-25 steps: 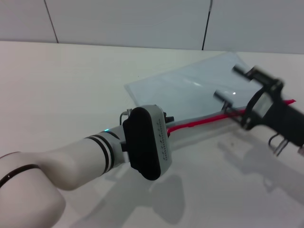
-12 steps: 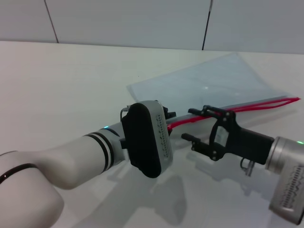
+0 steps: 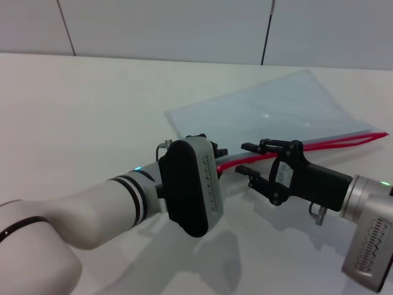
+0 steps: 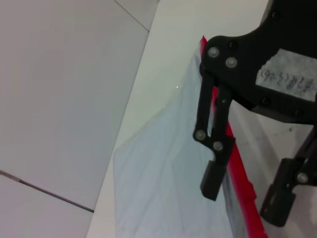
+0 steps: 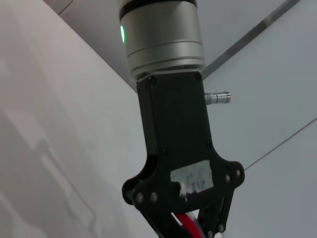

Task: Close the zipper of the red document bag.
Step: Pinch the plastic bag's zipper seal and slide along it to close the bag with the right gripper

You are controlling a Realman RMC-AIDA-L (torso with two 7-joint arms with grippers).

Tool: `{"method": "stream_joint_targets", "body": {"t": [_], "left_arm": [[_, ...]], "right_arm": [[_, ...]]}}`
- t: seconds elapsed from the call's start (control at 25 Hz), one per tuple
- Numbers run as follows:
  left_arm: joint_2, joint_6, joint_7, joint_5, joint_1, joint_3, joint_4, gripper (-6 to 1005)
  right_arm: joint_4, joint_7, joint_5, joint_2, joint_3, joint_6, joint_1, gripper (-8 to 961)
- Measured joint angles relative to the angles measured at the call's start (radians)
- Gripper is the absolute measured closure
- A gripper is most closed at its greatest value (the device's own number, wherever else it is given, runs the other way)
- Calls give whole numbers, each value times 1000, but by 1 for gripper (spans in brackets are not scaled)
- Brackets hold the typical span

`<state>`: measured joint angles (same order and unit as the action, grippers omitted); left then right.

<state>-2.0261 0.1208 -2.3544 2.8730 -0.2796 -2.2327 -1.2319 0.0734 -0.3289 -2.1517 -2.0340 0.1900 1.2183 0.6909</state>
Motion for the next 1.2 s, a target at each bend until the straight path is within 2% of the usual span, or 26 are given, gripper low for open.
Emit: {"method": "stream_joint_targets", "body": {"t": [0.2, 0.4, 1.2], "left_arm": [[0, -2, 6, 0, 0, -1, 0, 949], [0, -3, 11, 0, 5, -2, -11, 950], [1, 2, 23, 0, 17, -4, -25, 953]], "right_arm": [[8, -51, -1, 0, -22, -10, -4, 474], [19, -73, -1, 0, -29, -18, -5, 632], [34, -121, -2, -1, -36, -43, -3, 769]]}}
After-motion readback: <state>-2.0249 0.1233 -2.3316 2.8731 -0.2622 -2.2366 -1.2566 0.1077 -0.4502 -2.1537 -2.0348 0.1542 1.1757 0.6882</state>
